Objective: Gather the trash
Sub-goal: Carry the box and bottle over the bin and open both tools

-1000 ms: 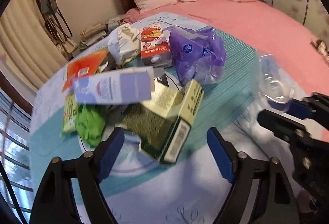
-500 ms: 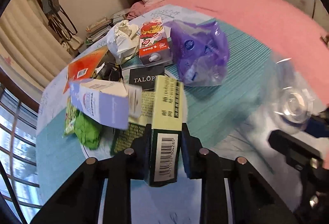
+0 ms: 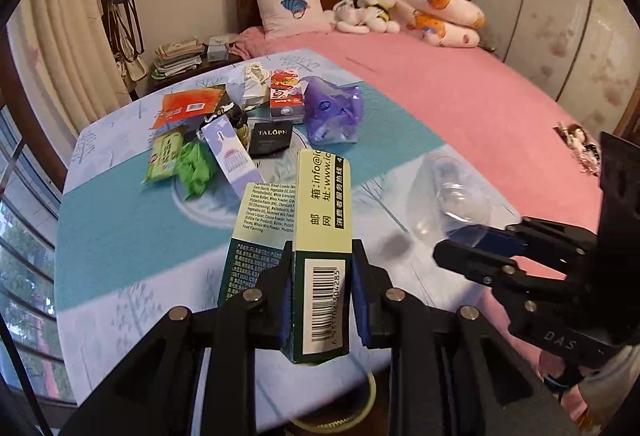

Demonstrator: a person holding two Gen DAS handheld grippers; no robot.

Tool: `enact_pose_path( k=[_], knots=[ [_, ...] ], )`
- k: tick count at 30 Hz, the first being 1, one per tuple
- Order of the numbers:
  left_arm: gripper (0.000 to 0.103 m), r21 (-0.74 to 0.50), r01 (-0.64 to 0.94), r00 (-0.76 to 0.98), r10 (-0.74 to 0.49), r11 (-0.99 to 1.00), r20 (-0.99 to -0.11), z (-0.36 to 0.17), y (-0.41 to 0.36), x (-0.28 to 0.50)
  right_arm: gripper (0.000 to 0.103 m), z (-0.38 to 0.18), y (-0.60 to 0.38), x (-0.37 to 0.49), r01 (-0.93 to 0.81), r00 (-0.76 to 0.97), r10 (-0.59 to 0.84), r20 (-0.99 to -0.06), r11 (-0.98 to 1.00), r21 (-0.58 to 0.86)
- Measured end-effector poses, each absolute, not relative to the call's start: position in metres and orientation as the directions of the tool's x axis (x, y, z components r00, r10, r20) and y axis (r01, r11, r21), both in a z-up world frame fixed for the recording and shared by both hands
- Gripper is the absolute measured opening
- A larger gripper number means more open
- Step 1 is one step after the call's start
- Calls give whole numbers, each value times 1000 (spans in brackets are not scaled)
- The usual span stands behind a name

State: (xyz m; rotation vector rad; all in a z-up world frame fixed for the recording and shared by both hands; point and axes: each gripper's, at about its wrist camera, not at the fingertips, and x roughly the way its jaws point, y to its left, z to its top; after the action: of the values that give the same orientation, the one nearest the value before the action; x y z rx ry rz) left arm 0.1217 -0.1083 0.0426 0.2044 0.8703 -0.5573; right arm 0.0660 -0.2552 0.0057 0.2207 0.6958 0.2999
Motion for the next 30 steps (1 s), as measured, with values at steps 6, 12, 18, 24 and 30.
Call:
enact_pose_path(
  k=[6,12,18,24,30],
  knots=[
    [23,-86,535,505,-400,840,-765,42,-74,54,23,12,-222,13,-281,692,425,-583,903,325],
    [23,-131,516,461,-403,847,-791,15,-44,1,23,9,-191,-34,-347,638,477,-605,879,327],
    [23,-168,479,397,-383,862,-834,-30,-27,-27,23,-18,-174,-60,-355,569,483,-665,874,332],
    [23,-191,456,327,-363,869,-873,-79,-23,-40,23,-58,-164,-68,-326,503,473,-723,879,349],
    [23,-180,441,314,-339,879,-887,-124,-23,-36,23,-104,-157,-58,-299,445,445,-777,892,340]
  ],
)
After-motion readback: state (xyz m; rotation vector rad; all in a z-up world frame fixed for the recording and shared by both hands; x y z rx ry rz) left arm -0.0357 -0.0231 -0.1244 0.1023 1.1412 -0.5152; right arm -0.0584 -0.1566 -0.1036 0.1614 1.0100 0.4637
